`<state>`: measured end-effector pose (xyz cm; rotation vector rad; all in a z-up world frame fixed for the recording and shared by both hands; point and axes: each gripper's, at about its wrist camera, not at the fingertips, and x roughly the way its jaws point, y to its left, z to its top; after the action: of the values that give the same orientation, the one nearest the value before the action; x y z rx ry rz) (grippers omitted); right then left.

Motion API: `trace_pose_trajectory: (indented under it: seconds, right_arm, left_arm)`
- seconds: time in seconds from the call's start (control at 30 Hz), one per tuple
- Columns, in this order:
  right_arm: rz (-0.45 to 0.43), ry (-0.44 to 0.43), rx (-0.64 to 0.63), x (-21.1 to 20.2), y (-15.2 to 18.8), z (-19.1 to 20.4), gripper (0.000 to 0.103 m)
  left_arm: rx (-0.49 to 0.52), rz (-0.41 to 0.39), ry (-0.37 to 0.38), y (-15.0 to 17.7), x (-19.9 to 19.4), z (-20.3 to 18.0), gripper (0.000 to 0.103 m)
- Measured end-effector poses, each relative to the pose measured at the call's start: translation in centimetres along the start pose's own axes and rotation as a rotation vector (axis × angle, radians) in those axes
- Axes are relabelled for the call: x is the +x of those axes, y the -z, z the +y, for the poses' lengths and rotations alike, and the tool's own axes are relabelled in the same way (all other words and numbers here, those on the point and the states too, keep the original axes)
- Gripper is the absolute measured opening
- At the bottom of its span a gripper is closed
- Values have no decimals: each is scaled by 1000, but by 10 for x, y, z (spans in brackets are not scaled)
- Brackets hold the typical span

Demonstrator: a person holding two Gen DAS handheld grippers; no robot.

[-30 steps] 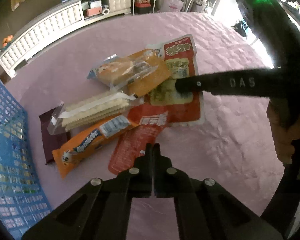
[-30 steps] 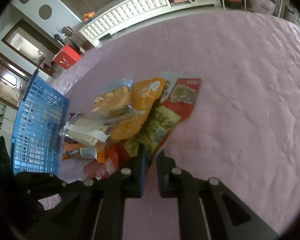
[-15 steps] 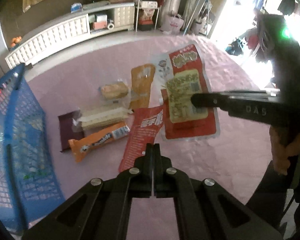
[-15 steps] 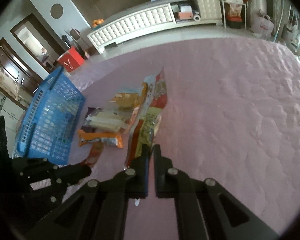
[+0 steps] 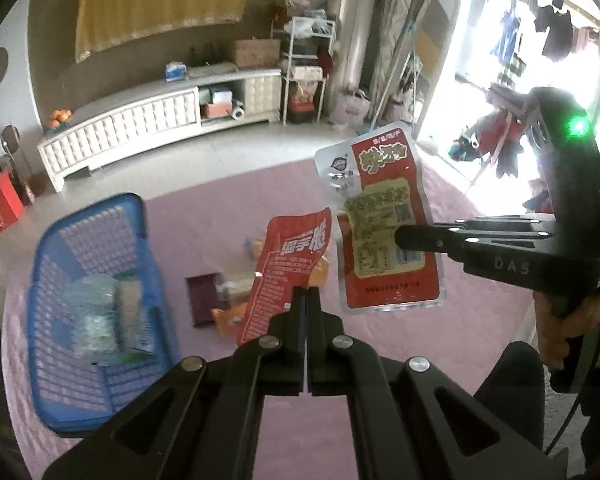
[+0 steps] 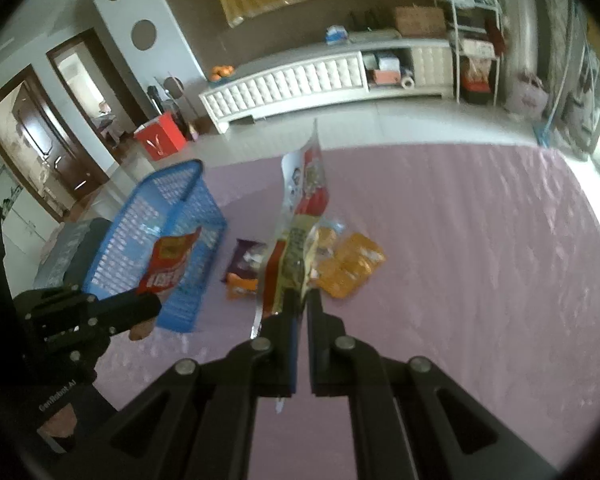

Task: Organize snacks
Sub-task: 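Carry both red snack bags over the blue basket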

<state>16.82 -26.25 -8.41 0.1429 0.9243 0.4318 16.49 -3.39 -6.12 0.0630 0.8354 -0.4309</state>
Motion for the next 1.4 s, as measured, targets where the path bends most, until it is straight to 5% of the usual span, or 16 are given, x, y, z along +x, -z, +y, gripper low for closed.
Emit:
trace_pose_trajectory:
  seconds: [0.37,0.9,1.13,1.4]
  right_arm:
    - [-39,-87,-119,1,-22,94,7]
    - [63,-189,-249,81,-32,194,7]
    - [141,-178,-258,116,-19,206,7]
    - [180,-40,-338,128,-11,216,11]
  left_arm:
    - [-51,-88,-102,-2,-65,63,0]
    - [-183,-105,-199,38,-96,156,0]
    - [-210,-79,-193,54,-83,170,0]
    - [-206,-62,-181,62,-77,168,0]
